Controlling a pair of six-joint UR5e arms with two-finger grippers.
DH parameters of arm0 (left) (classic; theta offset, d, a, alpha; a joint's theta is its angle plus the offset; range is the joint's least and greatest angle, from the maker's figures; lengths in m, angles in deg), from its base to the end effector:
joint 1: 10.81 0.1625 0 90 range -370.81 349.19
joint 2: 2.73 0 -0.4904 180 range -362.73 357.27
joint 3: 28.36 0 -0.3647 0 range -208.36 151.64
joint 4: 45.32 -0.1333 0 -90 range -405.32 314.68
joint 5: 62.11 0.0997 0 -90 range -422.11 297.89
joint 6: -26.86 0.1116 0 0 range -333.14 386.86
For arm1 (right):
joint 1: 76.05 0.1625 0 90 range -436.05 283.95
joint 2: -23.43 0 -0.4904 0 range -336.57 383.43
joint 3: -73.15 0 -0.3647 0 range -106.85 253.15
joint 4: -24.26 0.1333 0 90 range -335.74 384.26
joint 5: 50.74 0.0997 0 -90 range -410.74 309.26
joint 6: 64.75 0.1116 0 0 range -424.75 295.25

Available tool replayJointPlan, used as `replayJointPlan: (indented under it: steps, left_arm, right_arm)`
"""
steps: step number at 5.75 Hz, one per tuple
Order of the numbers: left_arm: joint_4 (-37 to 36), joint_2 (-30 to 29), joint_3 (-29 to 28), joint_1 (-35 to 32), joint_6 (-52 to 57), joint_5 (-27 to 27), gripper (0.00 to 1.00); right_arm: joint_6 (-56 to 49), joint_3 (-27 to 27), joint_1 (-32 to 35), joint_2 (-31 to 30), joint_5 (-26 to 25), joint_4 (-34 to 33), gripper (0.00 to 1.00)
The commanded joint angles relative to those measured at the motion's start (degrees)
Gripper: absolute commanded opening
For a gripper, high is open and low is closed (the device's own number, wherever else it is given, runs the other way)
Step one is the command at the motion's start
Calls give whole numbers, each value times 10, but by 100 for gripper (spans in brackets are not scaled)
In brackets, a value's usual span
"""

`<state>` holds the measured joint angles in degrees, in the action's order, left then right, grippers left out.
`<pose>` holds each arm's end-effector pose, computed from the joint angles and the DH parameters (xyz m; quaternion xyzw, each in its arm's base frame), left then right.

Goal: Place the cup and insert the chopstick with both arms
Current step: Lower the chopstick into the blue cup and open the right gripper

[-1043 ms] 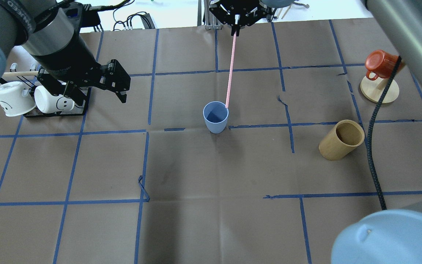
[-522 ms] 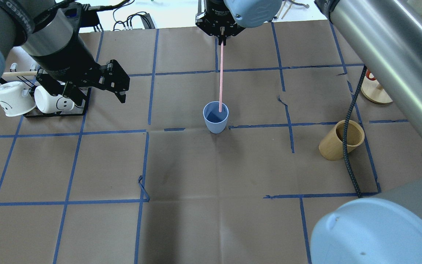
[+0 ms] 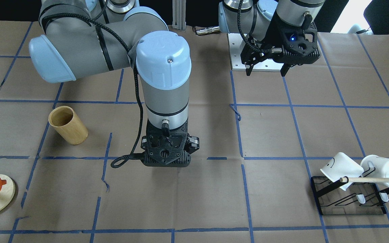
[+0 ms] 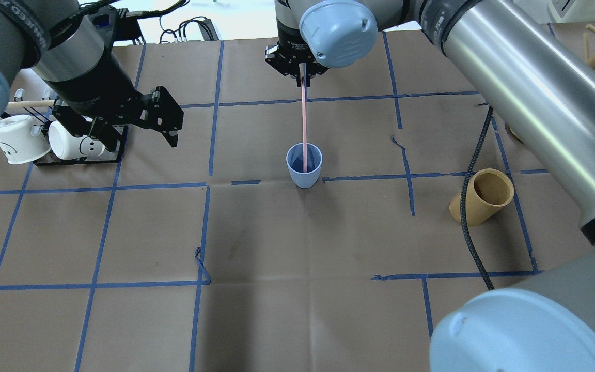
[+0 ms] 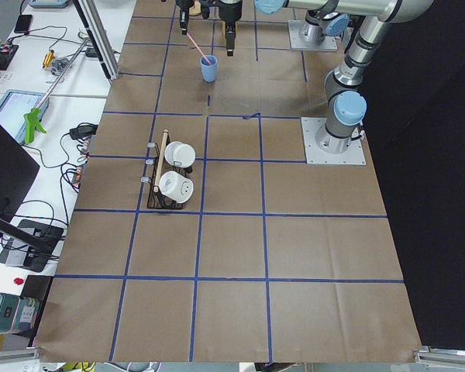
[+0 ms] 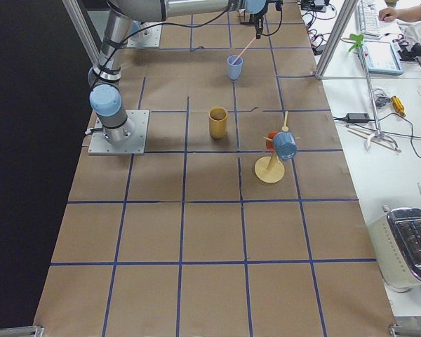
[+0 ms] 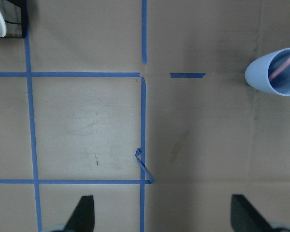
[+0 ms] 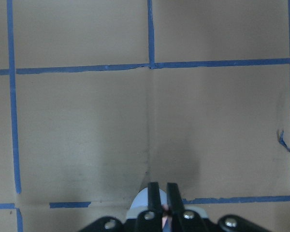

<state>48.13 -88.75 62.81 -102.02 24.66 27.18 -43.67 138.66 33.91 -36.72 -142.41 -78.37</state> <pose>-0.1437 -0.4257 0.5569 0.0087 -0.9999 -0.0058 0.0060 0.3681 -0.6326 0.4557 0.0107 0.9978 -0.0645 0.0086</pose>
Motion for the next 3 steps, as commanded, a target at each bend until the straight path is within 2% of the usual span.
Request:
replayJointPlan:
  steps: [1,2,3]
  left_arm:
    - [-5,1,1,2,1,0,99]
    - [-6,1,1,1,0,0,99]
    - [-6,1,1,1,0,0,99]
  right_arm:
    - [-6,-3,-4,-5,1,1,100]
    - [-14,-15,-19,-22,0,13,100]
    - [-50,-14,-48,-55,-4,69,100]
